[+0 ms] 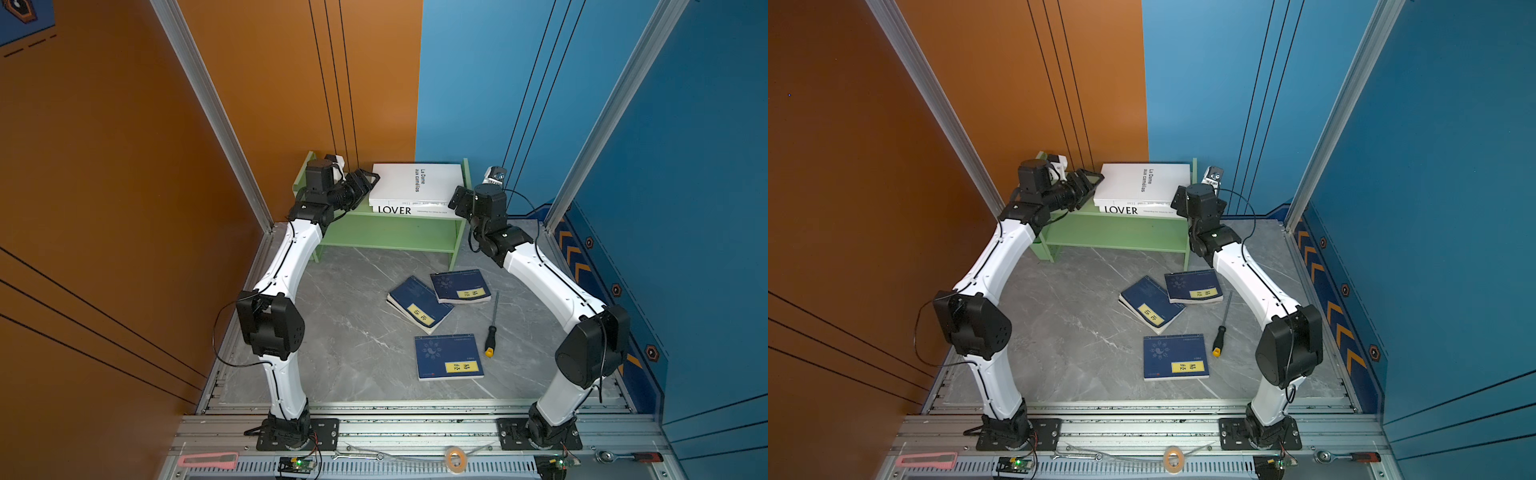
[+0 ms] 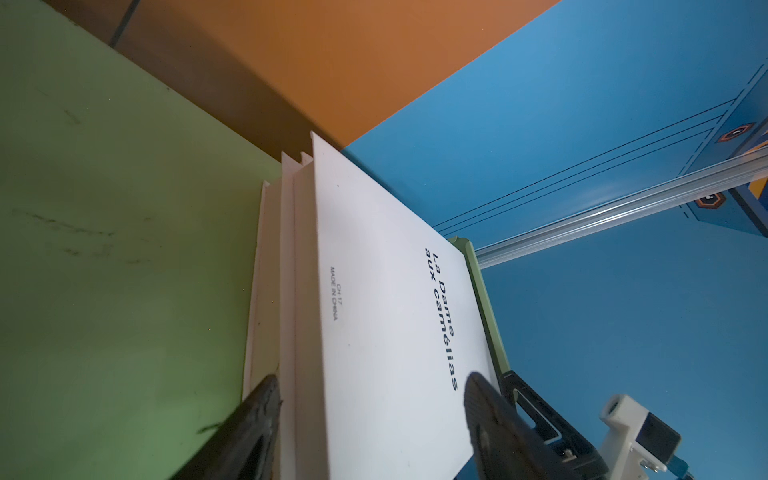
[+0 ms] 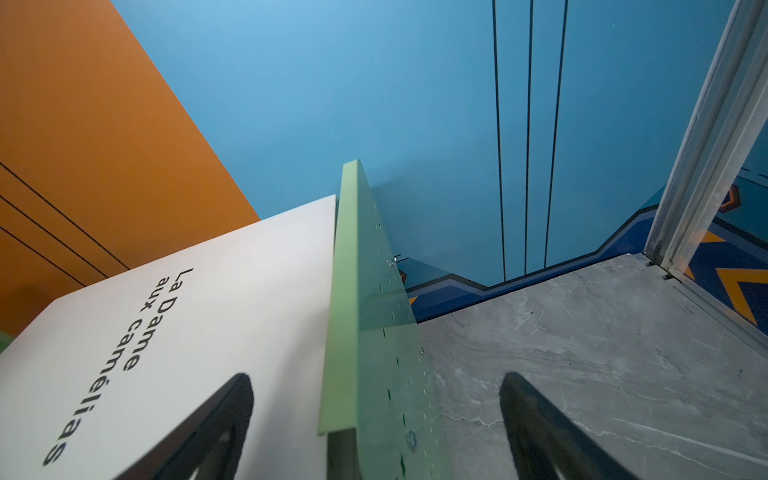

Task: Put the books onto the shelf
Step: 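Push the white book flush onto the LOVER book with both grippers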

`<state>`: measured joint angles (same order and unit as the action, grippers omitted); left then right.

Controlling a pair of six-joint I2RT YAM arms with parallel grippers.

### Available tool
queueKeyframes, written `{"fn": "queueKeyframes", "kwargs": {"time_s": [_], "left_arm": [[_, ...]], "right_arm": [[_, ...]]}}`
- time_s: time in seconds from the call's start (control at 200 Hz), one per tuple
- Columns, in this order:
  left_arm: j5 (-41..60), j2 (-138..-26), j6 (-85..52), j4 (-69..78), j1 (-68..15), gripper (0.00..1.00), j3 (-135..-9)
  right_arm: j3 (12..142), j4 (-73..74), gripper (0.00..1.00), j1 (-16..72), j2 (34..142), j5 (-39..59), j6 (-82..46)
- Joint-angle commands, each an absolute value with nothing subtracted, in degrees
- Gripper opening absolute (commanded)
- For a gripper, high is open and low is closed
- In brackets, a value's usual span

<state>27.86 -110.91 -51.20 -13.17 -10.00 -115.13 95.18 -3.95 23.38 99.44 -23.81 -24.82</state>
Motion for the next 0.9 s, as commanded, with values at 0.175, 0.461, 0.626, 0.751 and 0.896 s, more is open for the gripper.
{"fn": "queueKeyframes", "kwargs": {"time_s": [0.175,0.461,0.626,0.751,0.896], "left_arm": [[30.19,-112.72,-51.01,-12.46,-11.34,0.71,-118.55],[31.24,-113.71,-52.2,-9.53,-11.39,0.72,-119.35],[33.34,-114.64,-54.31,-5.77,-11.45,0.72,-119.69],[33.79,-115.31,-54.5,-5.1,-11.88,0.73,-121.08],[33.45,-115.79,-53.07,-7.44,-12.39,0.73,-122.65]], "right_arm": [[94.33,-4.99,0.94,23.75,97.66,-22.65,-24.06],[93.88,-4.75,0.94,23.83,97.44,-22.05,-24.21],[93.25,-4.32,0.94,23.82,96.96,-21.94,-24.35],[92.9,-4.3,0.94,23.7,96.76,-21.79,-24.37],[92.9,-4.34,0.94,23.55,96.55,-21.82,-24.43]]}}
